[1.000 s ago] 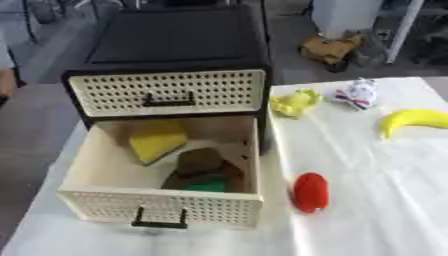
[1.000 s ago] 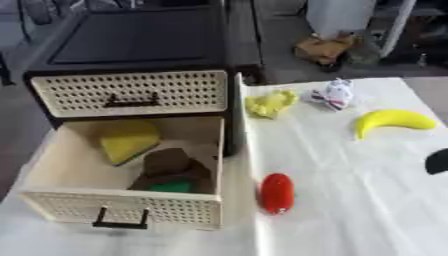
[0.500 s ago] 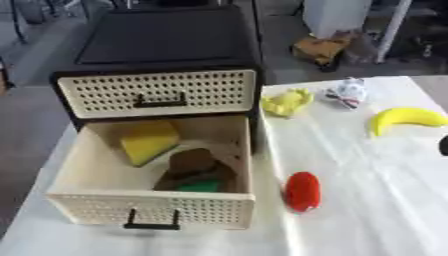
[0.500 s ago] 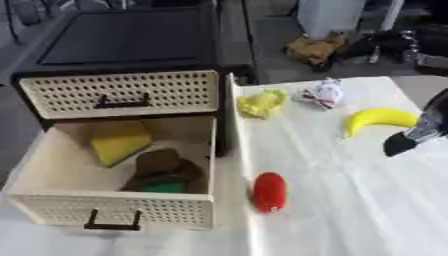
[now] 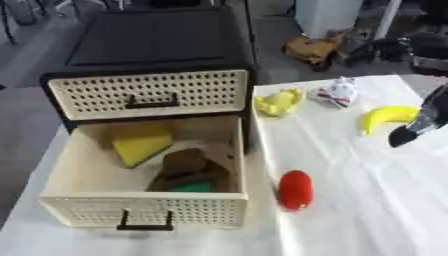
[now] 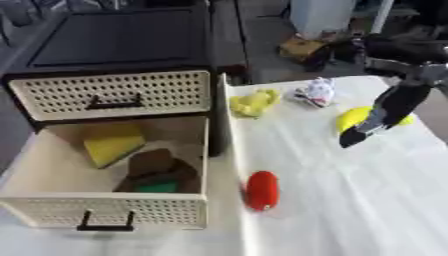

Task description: Pick up objects from table and place into drawer.

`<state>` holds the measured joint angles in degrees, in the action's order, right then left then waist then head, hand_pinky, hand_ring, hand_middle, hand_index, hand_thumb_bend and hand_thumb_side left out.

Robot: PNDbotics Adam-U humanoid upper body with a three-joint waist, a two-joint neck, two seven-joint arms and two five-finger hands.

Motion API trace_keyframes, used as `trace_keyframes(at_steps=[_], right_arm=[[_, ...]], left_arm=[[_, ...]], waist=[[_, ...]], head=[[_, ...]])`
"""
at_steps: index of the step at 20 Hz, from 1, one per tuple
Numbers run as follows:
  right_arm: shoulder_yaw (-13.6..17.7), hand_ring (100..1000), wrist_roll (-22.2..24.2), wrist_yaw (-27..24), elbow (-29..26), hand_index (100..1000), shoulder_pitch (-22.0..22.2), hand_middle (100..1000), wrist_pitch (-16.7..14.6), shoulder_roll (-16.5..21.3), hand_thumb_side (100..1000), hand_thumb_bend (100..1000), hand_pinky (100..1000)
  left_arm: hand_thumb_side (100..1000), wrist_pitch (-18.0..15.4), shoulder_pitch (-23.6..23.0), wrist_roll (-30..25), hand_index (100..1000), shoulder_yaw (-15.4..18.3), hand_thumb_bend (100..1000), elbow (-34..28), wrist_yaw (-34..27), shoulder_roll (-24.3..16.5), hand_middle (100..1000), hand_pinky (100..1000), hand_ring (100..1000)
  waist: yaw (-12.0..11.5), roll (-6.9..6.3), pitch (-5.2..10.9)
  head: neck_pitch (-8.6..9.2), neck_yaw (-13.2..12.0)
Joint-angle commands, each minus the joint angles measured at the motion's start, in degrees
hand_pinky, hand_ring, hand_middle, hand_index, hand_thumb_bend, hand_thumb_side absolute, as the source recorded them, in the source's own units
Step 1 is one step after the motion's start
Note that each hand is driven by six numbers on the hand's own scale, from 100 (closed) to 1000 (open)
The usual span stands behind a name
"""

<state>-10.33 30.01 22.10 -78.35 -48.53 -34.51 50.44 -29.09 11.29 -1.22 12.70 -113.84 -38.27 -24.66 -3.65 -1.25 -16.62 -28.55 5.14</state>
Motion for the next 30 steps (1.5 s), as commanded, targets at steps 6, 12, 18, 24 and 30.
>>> trace_keyframes(at_steps=[6,12,18,24,30], right_arm=[[-1.66,873,-3.31,7.34,1.01,866,1.37,707,0.55,-2.56,726,902,757],[-2.46,883,-1.65,8.07,1.53,880,2.98,703,0.49,-6.07,695,875,760],[-1.69,902,1.26,7.81,2.71,934,3.78,735,2.51,-9.25,677,902,772],[-1.22,916,-1.03,10.61,1.75,951,5.29,727,5.55,-11.43,645,945,782],[-0.78,925,-2.98,11.05,1.88,949,7.89,714,7.3,-12.35,599,1000,782]], left_arm=[[615,0.95,0.55,-0.14,930,0.1,100,-0.75,0.16,-0.32,100,100,100],[619,1.74,0.71,-0.28,923,-0.17,100,-0.75,0.42,0.03,100,100,100],[620,2.5,0.75,0.02,922,-0.09,100,-0.75,0.78,0.53,100,100,100],[620,2.77,0.86,-0.03,918,-0.07,100,-0.75,1.09,0.96,100,100,100],[620,3.17,1.08,0.14,914,-0.02,100,-0.75,1.61,1.35,100,100,100]], waist=[[-0.17,-0.2,1.18],[-0.21,-0.4,1.12],[-0.3,-0.52,1.07],[-0.38,-0.48,0.87],[-0.44,-0.42,0.37]], head=[[0.2,-0.4],[0.58,-0.62],[0.58,-0.91],[0.89,-1.66],[1.38,-2.73]])
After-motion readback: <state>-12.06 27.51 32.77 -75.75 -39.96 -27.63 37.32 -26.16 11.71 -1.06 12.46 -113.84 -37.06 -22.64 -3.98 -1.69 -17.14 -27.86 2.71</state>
